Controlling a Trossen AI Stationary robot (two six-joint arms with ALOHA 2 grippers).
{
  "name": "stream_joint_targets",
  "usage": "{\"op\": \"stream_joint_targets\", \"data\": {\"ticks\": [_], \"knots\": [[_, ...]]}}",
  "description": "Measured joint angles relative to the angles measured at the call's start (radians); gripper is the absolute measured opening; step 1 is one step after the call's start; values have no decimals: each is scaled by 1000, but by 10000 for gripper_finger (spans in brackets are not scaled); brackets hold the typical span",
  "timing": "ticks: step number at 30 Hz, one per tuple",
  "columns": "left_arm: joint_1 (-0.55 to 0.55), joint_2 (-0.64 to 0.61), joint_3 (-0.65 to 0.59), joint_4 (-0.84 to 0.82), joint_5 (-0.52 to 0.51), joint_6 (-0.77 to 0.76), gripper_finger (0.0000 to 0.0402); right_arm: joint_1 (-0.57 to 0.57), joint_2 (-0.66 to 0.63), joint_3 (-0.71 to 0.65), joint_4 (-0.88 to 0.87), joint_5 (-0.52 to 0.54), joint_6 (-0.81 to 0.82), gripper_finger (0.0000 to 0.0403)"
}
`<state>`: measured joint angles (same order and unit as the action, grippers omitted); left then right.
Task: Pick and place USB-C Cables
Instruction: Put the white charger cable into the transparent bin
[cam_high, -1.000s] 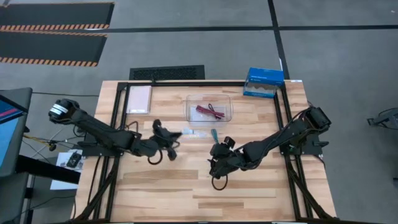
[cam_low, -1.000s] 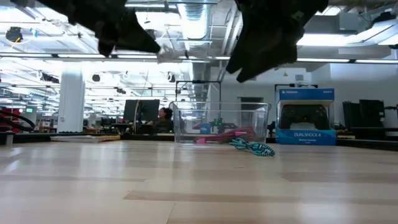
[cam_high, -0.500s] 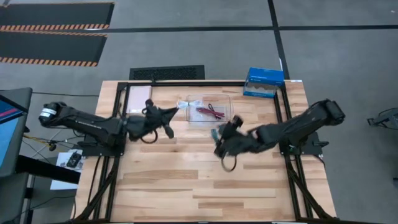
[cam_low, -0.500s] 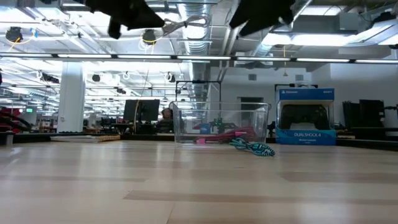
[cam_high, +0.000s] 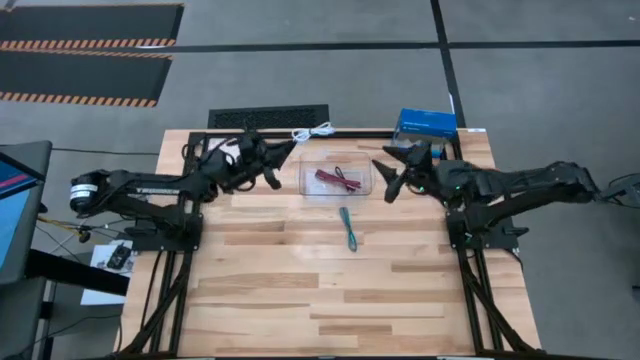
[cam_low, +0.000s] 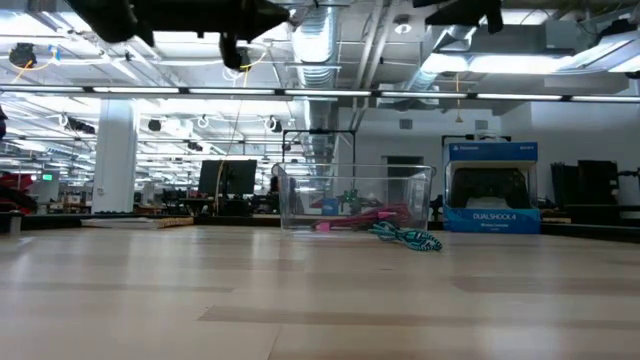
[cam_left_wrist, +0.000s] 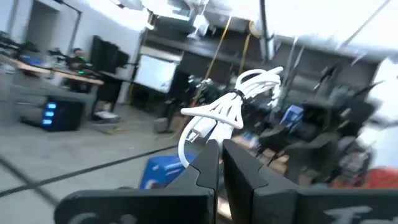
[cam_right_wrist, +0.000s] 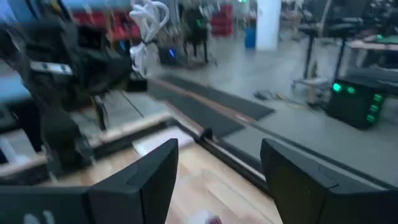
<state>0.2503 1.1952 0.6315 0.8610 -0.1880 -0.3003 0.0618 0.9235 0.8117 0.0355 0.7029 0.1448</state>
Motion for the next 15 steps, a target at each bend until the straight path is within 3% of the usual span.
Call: {"op": "stream_joint_targets", "data": {"ticks": [4,7,15], "knots": [[45,110,0,148,107,-113,0,-100,-37,-137,243,-159,-22,255],[57,198,0,274,155,-193,0,-159,-12,-167,307,-266,-42,255],[59,398,0,591,206,-300,0,-242,158,-167,529,-403,-79,255]]}}
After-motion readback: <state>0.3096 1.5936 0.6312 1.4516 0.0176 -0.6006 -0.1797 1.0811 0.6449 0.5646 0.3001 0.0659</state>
